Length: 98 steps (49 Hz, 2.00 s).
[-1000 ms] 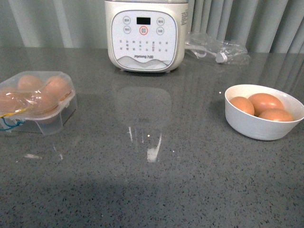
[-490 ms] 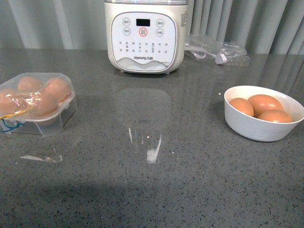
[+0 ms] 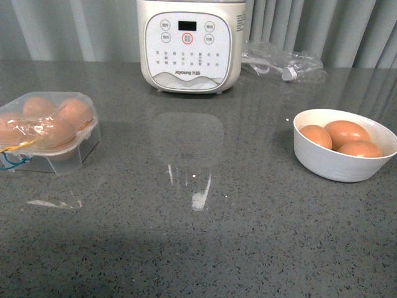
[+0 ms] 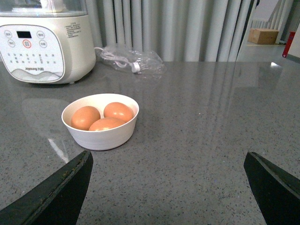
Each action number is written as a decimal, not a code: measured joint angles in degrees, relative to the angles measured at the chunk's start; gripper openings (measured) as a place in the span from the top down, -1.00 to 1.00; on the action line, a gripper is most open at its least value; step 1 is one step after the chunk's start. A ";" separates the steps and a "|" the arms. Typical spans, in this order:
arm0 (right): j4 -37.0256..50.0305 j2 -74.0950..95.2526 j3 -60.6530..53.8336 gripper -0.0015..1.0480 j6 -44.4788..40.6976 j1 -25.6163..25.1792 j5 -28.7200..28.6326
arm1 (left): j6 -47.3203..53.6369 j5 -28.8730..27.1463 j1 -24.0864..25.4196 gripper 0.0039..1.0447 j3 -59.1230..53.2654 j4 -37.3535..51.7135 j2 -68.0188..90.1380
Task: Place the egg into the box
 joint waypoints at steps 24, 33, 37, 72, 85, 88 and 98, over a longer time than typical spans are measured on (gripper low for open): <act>0.00 0.00 0.00 -0.87 0.00 0.00 0.00 | 0.07 0.00 0.00 0.94 -0.37 -7.85 -10.19; 0.00 0.00 0.00 -0.87 0.00 0.00 0.00 | 0.04 0.00 0.00 0.94 -0.37 -11.61 -13.97; 0.00 0.00 0.02 -0.87 0.00 0.00 0.00 | 0.07 0.00 0.00 0.94 -0.37 -12.96 -15.32; 0.00 -0.02 0.00 -0.87 0.00 0.00 0.00 | 0.15 -0.02 -0.02 -0.09 -0.35 -24.63 -26.60; 0.00 -0.02 0.00 -0.87 0.00 0.00 0.00 | 0.15 -0.02 -0.02 -0.81 -0.35 -24.63 -26.60; 0.00 -0.02 0.02 -0.87 0.00 0.00 0.00 | 0.20 0.00 -0.02 -0.89 -0.35 -24.63 -26.60; 0.00 -0.02 0.00 -0.87 0.00 0.00 0.00 | 0.20 -0.02 -0.02 -0.88 -0.35 -24.63 -26.60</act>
